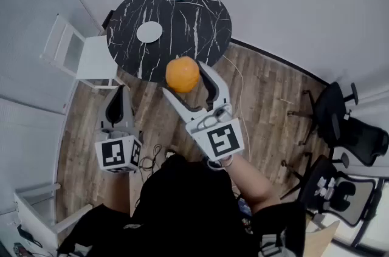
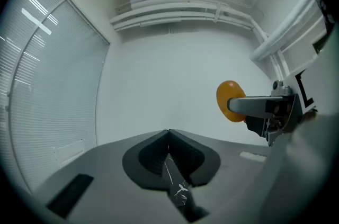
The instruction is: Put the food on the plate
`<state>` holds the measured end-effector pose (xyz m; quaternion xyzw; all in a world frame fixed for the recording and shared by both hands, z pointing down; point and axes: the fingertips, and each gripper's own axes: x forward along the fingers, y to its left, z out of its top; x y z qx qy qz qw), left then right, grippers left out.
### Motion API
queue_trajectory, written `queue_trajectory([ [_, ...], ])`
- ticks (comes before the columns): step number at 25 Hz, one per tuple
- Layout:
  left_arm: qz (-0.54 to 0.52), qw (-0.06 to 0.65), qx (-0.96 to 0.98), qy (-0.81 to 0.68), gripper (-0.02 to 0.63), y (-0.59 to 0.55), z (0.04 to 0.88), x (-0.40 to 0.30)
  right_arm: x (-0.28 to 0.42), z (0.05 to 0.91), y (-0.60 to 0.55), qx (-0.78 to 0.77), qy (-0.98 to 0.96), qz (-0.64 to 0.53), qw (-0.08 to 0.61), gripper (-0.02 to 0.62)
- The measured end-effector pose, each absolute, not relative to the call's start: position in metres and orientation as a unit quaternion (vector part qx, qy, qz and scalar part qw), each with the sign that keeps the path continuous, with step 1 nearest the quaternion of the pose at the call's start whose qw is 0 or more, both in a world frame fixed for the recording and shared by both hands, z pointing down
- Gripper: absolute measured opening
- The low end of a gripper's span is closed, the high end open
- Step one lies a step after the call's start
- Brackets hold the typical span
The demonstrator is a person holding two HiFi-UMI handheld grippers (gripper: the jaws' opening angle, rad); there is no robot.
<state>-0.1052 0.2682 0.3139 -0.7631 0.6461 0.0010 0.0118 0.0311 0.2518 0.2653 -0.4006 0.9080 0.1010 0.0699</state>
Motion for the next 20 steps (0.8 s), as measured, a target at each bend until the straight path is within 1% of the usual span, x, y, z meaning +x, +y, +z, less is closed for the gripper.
queue_trajectory([
  [7,-0.012,-0.004,-0.766,0.643,0.000,0.280,0.319,-0.107,0.023,0.269,0.258,-0.398,0.911,0.092,0.056,0.333],
  [11,-0.016,-0.007,-0.767,0.641,0.000,0.280,0.326,-0.118,0.015,0.269,0.257,-0.406,0.907,0.101,0.055,0.333],
  [20,-0.013,-0.037,-0.772,0.635,0.000,0.282,0.350,-0.142,-0.001,0.282,0.262,-0.415,0.903,0.106,0.026,0.333],
])
